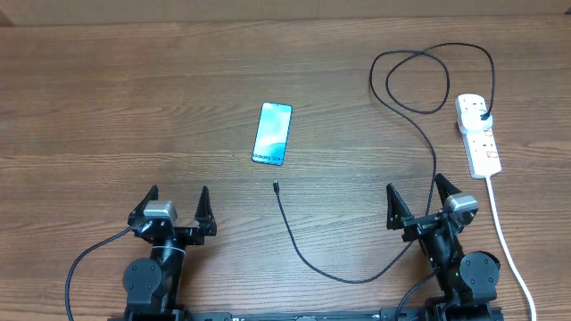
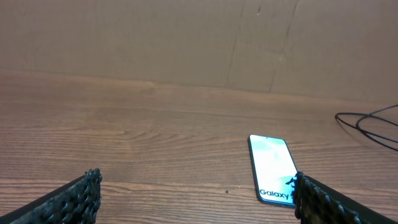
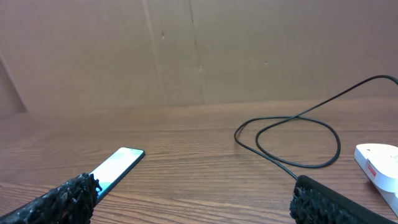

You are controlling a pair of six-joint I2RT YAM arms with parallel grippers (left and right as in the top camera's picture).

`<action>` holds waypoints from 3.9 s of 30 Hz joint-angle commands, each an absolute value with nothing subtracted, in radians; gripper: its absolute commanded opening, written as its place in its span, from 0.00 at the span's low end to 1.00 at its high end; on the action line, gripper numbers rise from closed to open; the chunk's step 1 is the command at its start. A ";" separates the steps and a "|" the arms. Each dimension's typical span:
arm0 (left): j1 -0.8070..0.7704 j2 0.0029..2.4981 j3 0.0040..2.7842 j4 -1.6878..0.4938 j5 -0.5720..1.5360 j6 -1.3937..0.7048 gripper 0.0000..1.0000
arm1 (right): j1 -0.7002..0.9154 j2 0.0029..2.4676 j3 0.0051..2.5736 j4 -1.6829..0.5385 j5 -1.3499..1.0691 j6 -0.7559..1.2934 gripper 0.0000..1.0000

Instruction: Plug charger to phone and switch on socket

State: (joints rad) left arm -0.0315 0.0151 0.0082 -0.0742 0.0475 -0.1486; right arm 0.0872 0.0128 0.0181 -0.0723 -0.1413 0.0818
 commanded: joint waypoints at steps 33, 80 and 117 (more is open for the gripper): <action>-0.032 0.005 0.005 -0.075 0.041 -0.127 1.00 | 0.093 0.003 0.008 -0.070 -0.132 0.078 1.00; -0.032 0.005 0.005 -0.064 -0.029 -0.127 1.00 | 0.093 0.003 0.008 -0.070 -0.132 0.078 1.00; -0.102 1.591 1.534 -1.155 0.569 -0.272 0.71 | 0.093 0.003 0.008 -0.070 -0.132 0.078 1.00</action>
